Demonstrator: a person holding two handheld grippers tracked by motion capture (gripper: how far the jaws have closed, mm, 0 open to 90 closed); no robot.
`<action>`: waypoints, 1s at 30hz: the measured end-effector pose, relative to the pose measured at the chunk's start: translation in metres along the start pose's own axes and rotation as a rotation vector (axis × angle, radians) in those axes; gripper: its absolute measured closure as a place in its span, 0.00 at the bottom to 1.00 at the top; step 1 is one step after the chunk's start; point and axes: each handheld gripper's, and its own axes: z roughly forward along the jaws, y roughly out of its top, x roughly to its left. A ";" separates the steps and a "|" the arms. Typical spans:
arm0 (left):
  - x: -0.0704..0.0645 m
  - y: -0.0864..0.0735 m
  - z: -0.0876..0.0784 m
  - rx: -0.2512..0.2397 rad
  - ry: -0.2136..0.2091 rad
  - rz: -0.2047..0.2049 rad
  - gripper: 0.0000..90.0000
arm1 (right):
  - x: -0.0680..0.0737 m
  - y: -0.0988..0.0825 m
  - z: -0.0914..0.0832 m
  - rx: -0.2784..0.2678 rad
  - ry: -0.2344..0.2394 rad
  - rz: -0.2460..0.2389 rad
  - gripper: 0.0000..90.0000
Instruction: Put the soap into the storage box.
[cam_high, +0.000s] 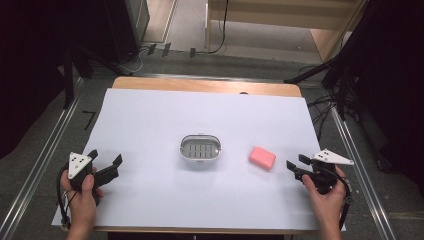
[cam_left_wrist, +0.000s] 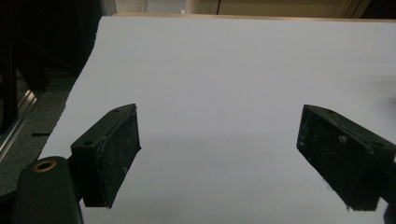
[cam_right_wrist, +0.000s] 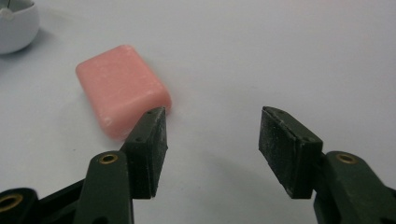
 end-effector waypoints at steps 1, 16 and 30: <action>0.000 0.000 0.000 0.000 0.000 0.000 0.16 | 0.002 0.002 0.001 0.016 0.017 -0.012 0.44; 0.000 0.000 0.000 0.000 -0.001 0.003 0.16 | 0.022 0.024 0.017 0.140 0.132 -0.200 0.33; 0.000 0.000 0.000 0.001 -0.003 0.002 0.16 | 0.033 0.043 0.034 0.188 0.172 -0.261 0.37</action>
